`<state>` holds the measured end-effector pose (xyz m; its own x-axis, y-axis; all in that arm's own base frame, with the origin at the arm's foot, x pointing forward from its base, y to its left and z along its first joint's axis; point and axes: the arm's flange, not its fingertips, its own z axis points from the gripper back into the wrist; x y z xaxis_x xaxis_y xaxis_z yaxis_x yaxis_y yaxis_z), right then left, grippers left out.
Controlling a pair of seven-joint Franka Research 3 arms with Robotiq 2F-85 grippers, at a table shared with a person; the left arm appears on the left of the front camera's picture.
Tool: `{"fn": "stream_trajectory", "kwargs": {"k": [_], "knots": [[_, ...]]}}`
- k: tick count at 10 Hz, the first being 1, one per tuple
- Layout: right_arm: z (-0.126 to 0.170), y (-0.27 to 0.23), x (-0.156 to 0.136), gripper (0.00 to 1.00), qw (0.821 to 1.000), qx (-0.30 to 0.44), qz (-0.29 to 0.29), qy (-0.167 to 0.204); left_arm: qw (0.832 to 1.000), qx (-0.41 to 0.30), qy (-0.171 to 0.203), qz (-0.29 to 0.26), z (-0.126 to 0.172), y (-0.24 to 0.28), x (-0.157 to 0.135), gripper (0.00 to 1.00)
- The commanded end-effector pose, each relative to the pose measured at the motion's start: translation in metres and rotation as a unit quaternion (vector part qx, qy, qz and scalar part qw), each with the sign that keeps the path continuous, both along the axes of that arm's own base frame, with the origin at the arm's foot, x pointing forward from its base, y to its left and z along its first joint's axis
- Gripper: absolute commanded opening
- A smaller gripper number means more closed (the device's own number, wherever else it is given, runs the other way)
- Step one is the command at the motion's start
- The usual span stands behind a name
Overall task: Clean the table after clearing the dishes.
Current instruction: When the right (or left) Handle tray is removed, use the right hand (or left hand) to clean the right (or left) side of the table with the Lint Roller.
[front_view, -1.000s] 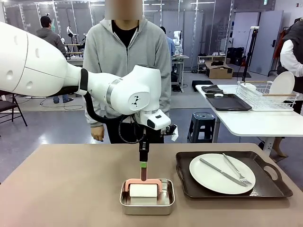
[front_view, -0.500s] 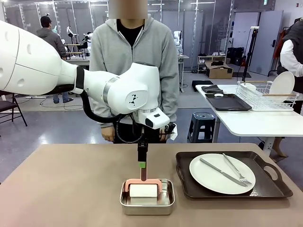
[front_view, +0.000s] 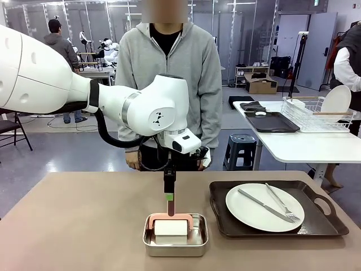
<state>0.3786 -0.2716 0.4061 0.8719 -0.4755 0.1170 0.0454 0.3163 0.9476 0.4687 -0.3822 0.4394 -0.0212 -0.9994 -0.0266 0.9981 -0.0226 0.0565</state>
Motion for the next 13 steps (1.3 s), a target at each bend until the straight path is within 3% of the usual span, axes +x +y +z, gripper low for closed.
{"fn": "stream_trajectory", "kwargs": {"k": [1,7,9,11,12,13], "knots": [[0.002,0.000,-0.002,1.00,1.000,0.001,0.000,-0.003,1.000,0.002,0.000,-0.001,0.001,0.001,-0.002,1.00],[0.002,0.000,-0.002,1.00,1.000,0.001,0.000,-0.003,1.000,0.000,0.000,0.000,0.000,0.000,0.000,1.00],[0.002,0.000,-0.002,1.00,1.000,0.001,0.000,-0.003,0.989,-0.071,0.107,0.073,0.039,0.044,0.000,1.00],[0.002,0.000,-0.002,1.00,1.000,0.001,0.000,-0.003,0.957,-0.149,0.161,0.189,0.076,0.135,-0.007,1.00],[0.002,0.000,-0.002,1.00,1.000,0.001,0.000,-0.003,0.923,-0.215,0.184,0.262,0.088,0.197,-0.017,1.00],[0.002,0.000,-0.002,1.00,1.000,0.001,0.000,-0.003,0.888,-0.262,0.179,0.333,0.090,0.269,-0.031,1.00]]}}
